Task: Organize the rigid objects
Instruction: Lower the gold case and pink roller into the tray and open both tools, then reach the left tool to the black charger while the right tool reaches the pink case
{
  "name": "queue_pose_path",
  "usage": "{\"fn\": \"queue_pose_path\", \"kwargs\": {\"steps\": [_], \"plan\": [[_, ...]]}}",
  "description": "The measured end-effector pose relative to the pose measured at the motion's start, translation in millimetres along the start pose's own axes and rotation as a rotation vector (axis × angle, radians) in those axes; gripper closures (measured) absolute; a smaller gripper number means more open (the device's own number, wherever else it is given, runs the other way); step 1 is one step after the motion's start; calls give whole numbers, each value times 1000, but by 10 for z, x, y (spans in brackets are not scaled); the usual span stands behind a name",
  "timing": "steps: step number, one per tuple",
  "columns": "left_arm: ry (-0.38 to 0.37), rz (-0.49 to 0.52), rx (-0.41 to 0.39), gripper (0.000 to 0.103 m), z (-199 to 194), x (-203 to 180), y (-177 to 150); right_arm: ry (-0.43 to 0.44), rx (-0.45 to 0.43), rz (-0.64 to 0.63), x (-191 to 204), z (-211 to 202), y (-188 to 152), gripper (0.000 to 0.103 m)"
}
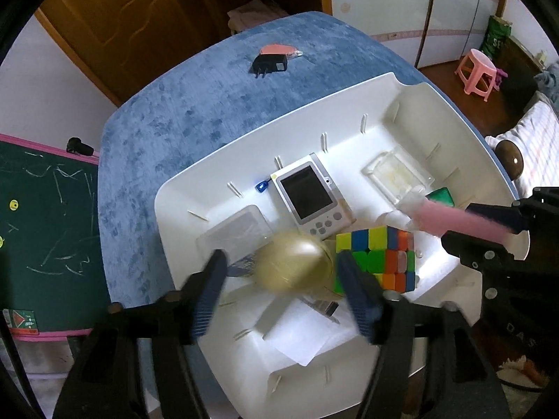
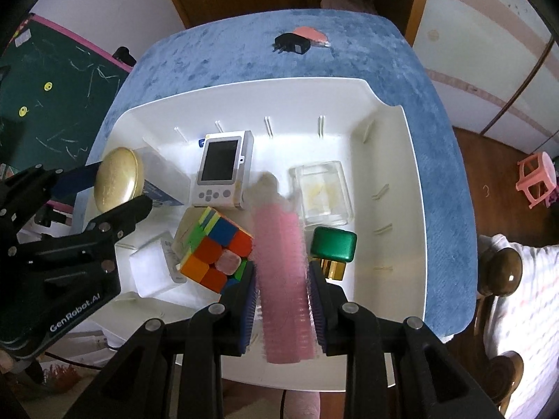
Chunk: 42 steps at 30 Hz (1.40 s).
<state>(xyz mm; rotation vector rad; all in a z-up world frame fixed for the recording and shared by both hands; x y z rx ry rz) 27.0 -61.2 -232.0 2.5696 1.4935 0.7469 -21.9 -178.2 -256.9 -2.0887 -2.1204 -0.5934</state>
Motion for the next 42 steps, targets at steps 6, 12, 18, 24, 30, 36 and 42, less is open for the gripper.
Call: {"fn": "queue_pose_path", "kwargs": {"steps": [6, 12, 18, 24, 30, 36, 42], "plan": [[0, -16, -10, 24, -32, 76, 11, -22, -25, -16, 65, -35, 19, 55], [-6, -46, -15, 24, -83, 191, 31, -38, -52, -36, 134, -106, 67, 54], [-15, -76, -36, 24, -190, 277, 90, -34, -66, -41, 174, -174, 121, 54], [-12, -106, -70, 24, -322, 392, 208, -9, -95, -34, 192, -304, 212, 54], [-28, -160, -95, 24, -422, 538, 373, 16, -139, -25, 158, -486, 346, 54], [-31, -191, -103, 24, -456, 621, 607, 25, -163, -19, 85, -601, 514, 54], [-34, -140, -126, 24, -468, 609, 954, 39, -182, -21, -16, -695, 735, 54]]}}
Point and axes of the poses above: each gripper's, at about its wrist camera, not at the fingertips, and z roughly the way its jaws point, x to its left, y to its top, the point moved 3 cm from there along z, roughly the way its jaws point, and after that the axes turned 14 degrees about y, right-handed, at the moved point
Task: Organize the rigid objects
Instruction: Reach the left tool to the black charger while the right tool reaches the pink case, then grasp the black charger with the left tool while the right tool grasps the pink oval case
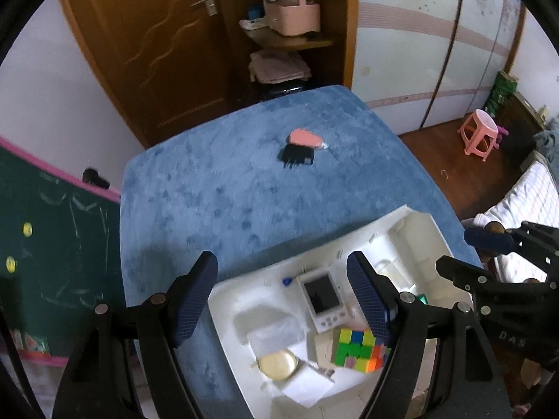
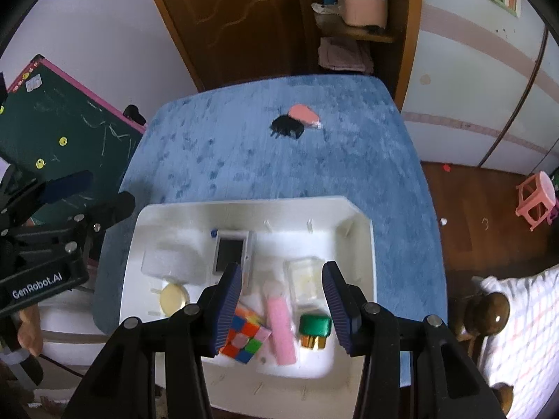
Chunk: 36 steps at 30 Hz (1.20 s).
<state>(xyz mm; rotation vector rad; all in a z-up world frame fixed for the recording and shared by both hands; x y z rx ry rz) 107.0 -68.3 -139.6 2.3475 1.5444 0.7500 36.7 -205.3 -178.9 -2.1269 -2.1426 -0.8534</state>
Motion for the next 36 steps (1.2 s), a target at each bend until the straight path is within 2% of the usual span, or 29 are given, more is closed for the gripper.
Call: {"fn": "queue_pose_path", "kwargs": {"steps": [5, 9, 18, 22, 31, 36], "plan": [[-11, 38, 7, 21, 116, -54, 278, -20, -20, -19, -109, -28, 273, 54], [-42, 10, 41, 21, 225, -46, 475, -37, -42, -34, -218, -66, 540, 54], [-26, 5, -8, 21, 267, -96, 872, -55, -92, -87, -402, -207, 1186, 54], [-24, 22, -4, 21, 422, -171, 1037, -42, -98, -99, -463, -193, 1462, 54], [-49, 76, 81, 21, 1112, -404, 1264, 40, -43, -39, -778, 274, 2075, 54], [-111, 100, 112, 21, 1513, -563, 1295, 67, -3, 2, -1056, 684, 2349, 54]]}}
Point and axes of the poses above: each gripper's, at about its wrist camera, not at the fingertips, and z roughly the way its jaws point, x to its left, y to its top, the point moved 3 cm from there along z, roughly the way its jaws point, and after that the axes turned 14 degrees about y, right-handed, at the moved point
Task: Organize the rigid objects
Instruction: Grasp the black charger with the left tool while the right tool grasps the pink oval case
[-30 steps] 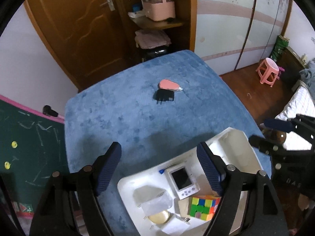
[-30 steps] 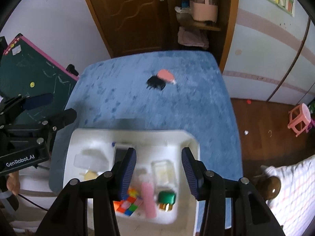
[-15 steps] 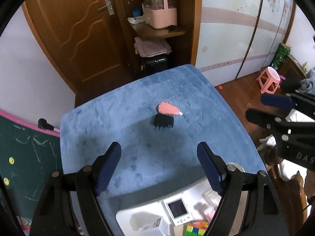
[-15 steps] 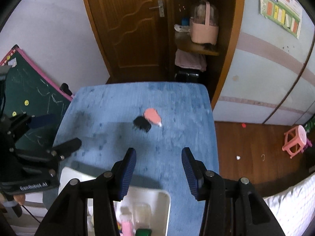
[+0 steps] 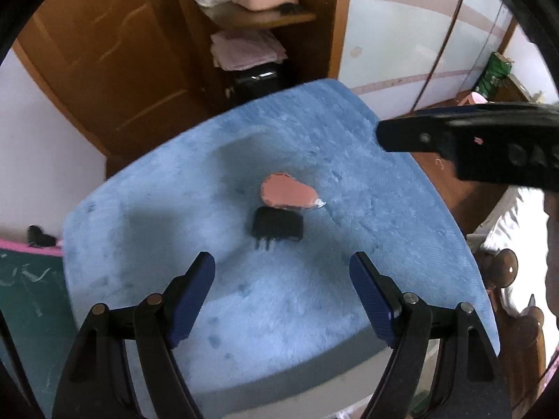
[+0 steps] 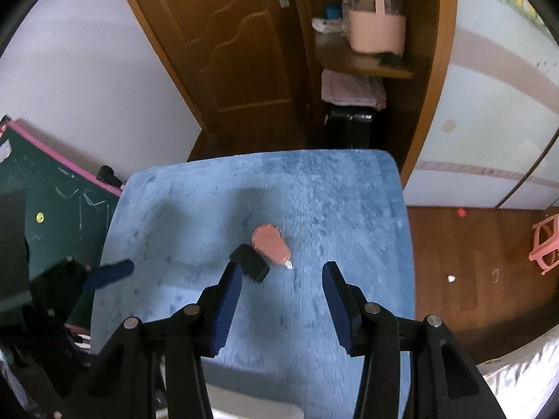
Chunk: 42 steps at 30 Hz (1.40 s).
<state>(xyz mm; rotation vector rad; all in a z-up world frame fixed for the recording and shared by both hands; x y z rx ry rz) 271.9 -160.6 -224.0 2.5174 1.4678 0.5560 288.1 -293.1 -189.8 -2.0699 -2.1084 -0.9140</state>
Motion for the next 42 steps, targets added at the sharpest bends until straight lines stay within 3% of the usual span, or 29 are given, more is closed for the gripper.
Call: {"fn": "queue_pose_path", "kwargs": {"steps": [14, 21, 29, 31, 34, 37, 42], "plan": [[-37, 84, 77, 21, 906, -173, 142, 84, 160, 136, -687, 1197, 68, 54], [-24, 111, 100, 21, 1144, -201, 128, 115, 190, 148, -744, 1429, 24, 54], [-33, 66, 120, 22, 1315, -160, 99, 142, 222, 136, -724, 1623, -21, 54], [-46, 43, 118, 23, 1332, -128, 83, 149, 227, 131, -696, 1661, -28, 54], [-68, 27, 99, 37, 1314, -100, 76, 156, 229, 112, -649, 1694, -20, 54], [-81, 15, 89, 37, 1299, -69, 59, 160, 234, 104, -609, 1740, -10, 54], [-36, 37, 87, 38, 1267, 8, -47, 166, 241, 91, -526, 1840, 15, 54]]}}
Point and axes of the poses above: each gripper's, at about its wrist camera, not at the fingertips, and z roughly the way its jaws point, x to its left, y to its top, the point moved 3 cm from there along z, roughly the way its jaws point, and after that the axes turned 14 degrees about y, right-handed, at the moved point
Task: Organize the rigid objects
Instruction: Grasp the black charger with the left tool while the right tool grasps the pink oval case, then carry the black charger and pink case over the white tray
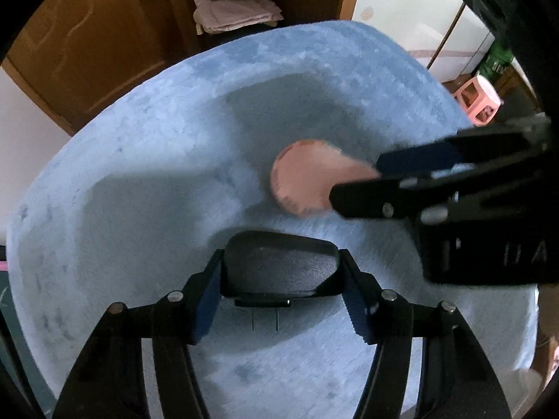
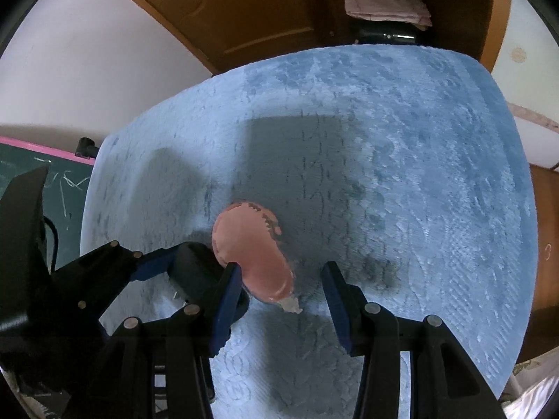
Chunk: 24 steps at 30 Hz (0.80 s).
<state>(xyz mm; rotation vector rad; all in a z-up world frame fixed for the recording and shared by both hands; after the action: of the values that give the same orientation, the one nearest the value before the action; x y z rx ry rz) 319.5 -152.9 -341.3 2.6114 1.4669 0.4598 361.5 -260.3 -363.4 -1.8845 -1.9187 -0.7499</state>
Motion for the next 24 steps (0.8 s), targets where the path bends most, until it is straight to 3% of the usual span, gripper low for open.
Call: {"fn": "queue_pose_path", "kwargs": {"steps": [11, 19, 24], "plan": [[45, -62, 4, 38, -200, 304, -206, -62, 22, -97, 314, 333, 91, 39], [83, -68, -27, 38, -473, 372, -290, -228, 38, -204, 507, 523, 63, 43], [100, -75, -54, 38, -712, 427, -323, -265, 31, -213, 584, 534, 20, 44]]}}
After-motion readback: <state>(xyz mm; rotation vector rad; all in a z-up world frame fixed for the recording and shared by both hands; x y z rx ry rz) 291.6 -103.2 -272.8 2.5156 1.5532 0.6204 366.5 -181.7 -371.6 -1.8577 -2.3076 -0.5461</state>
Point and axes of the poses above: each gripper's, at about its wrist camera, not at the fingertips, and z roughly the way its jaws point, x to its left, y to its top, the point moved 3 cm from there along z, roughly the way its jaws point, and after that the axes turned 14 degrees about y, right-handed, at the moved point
